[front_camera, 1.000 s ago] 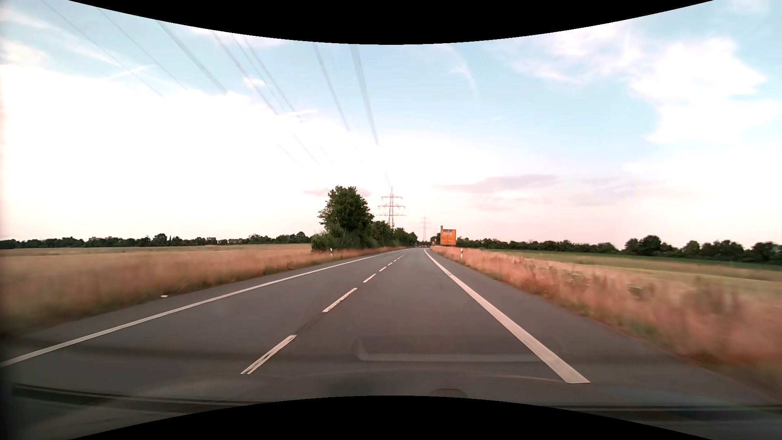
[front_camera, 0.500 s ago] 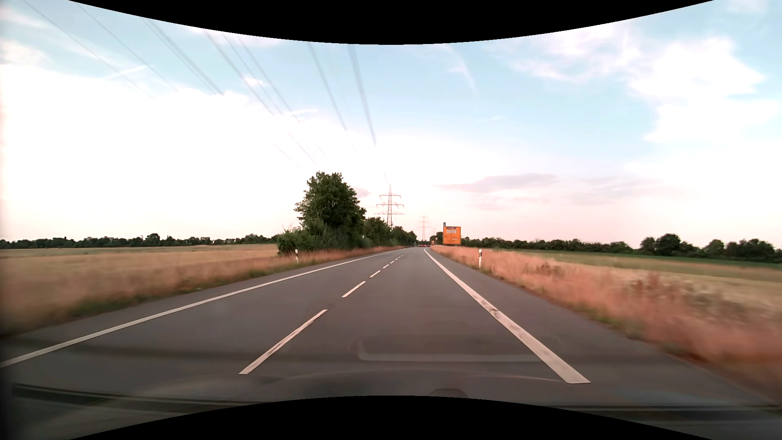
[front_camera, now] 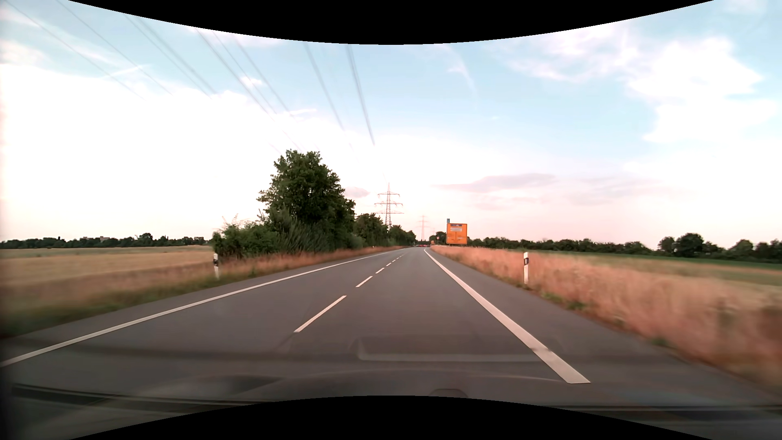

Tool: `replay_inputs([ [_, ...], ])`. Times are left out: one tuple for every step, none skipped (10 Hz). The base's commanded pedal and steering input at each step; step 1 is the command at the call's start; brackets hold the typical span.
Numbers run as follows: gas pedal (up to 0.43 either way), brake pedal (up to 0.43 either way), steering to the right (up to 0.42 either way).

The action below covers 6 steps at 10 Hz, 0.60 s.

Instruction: Follow the waypoints while adhering to traffic rules and regulations

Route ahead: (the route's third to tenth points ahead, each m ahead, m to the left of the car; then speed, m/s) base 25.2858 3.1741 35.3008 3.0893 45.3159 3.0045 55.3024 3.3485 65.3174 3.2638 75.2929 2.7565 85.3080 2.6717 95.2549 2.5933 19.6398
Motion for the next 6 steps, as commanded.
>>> replay_inputs([
  [0.0, 0.0, 0.0],
  [0.0, 0.0, 0.0],
  [0.0, 0.0, 0.0],
  [0.008, 0.0, 0.0],
  [0.02, 0.0, 0.0],
  [0.028, 0.0, 0.0],
])
